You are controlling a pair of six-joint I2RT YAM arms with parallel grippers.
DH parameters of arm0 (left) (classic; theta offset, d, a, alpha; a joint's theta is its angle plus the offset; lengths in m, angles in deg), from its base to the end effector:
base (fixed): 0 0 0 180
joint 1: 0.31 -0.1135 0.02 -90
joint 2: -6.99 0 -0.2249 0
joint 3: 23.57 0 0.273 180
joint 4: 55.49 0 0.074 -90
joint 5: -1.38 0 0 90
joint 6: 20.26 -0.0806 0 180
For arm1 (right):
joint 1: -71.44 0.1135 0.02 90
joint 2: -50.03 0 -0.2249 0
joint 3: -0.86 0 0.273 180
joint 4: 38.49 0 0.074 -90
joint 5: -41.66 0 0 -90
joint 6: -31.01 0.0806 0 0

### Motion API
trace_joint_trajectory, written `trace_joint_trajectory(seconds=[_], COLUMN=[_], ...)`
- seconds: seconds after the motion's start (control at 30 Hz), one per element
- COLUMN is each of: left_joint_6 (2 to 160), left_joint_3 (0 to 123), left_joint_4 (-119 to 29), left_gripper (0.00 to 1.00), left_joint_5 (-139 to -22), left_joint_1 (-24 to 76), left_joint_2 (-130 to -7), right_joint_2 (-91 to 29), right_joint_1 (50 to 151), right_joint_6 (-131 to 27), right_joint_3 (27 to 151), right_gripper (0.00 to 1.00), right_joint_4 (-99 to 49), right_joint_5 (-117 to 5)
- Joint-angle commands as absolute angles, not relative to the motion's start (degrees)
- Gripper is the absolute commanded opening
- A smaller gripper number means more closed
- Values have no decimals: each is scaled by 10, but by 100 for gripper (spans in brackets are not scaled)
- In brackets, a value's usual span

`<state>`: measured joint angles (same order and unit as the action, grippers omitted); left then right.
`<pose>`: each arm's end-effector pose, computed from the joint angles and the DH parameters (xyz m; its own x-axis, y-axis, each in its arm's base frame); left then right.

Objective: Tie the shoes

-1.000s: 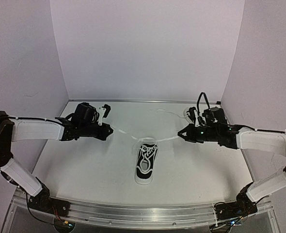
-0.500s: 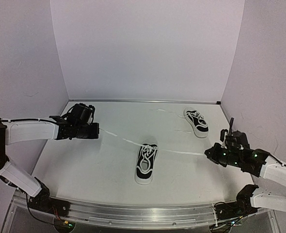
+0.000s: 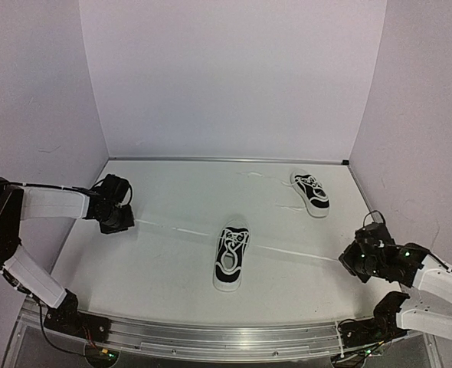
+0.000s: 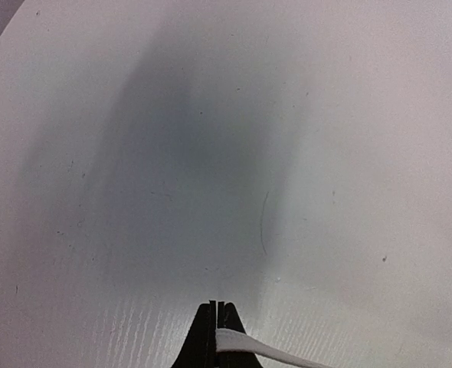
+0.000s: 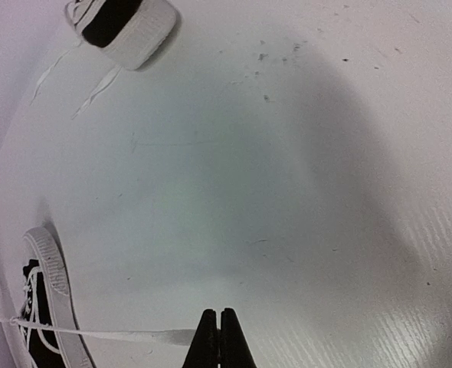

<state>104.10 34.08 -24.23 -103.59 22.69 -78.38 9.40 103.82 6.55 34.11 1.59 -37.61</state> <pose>0.3043 -0.1066 0.0805 -0.7951 -0.2548 -0.5504 -0.2348 0.9660 -0.1081 0.1969 0.1071 0.1120 -0.6398 0.6533 -0.4048 0.3925 0.7306 0.5586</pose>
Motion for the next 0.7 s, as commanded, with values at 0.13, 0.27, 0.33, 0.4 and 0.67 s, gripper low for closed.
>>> trace_joint_trajectory(seconds=[0.13,0.27,0.33,0.4,0.67], left_joint_6=[1062,1066,1067,1068,1064], left_joint_3=[353,355,354,354,348], left_joint_4=[-250,-244,-244,-246,-259], left_gripper=[0,0,0,0,0], left_joint_5=[-1026,-1030,-1029,-1026,-1029], left_joint_1=[202,199,194,189,180], left_joint_2=[-837,-861,-869,-877,-889], right_joint_2=[169,170,161,155,159], right_joint_1=[1036,1035,1036,1035,1035], right_joint_6=[215,238,251,255,261], right_joint_3=[385,388,403,422,472], right_gripper=[0,0,0,0,0], right_joint_4=[195,206,221,250,309], right_joint_5=[-274,-276,-272,-253,-194])
